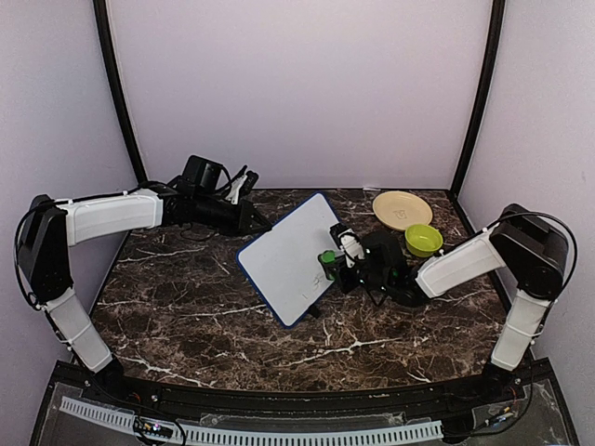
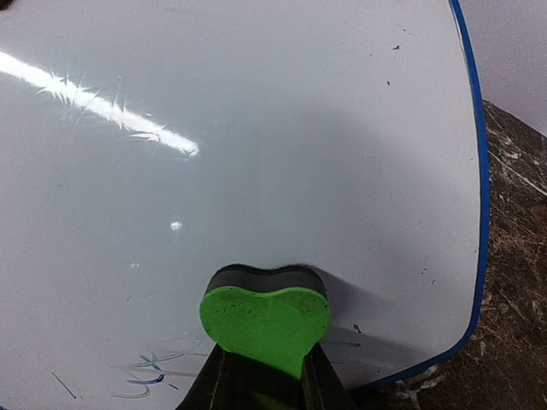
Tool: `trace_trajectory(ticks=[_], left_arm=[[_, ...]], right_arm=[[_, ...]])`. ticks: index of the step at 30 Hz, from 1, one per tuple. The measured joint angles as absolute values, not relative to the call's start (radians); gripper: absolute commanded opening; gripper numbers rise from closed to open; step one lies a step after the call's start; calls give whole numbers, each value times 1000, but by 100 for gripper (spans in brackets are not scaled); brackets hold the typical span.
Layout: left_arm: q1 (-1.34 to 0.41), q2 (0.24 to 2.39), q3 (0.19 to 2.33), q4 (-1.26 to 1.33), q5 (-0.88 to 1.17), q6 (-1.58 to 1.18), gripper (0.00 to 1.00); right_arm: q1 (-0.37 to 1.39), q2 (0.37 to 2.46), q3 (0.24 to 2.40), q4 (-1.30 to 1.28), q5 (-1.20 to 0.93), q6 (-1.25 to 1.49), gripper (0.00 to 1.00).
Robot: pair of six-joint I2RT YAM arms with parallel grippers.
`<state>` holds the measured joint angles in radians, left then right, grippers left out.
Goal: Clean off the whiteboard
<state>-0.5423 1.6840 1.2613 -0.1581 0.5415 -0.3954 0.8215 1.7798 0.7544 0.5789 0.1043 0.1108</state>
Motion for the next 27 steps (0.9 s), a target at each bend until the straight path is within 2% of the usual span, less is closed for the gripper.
trace_trajectory(ticks=[15, 27], left_arm=[[-527, 1674, 1261, -175, 537, -395, 0], [-519, 1664, 1250, -178, 536, -395, 0]], right_arm=[[974, 1818, 836, 622, 82, 119, 1], [917, 1823, 748, 668, 70, 152, 1]])
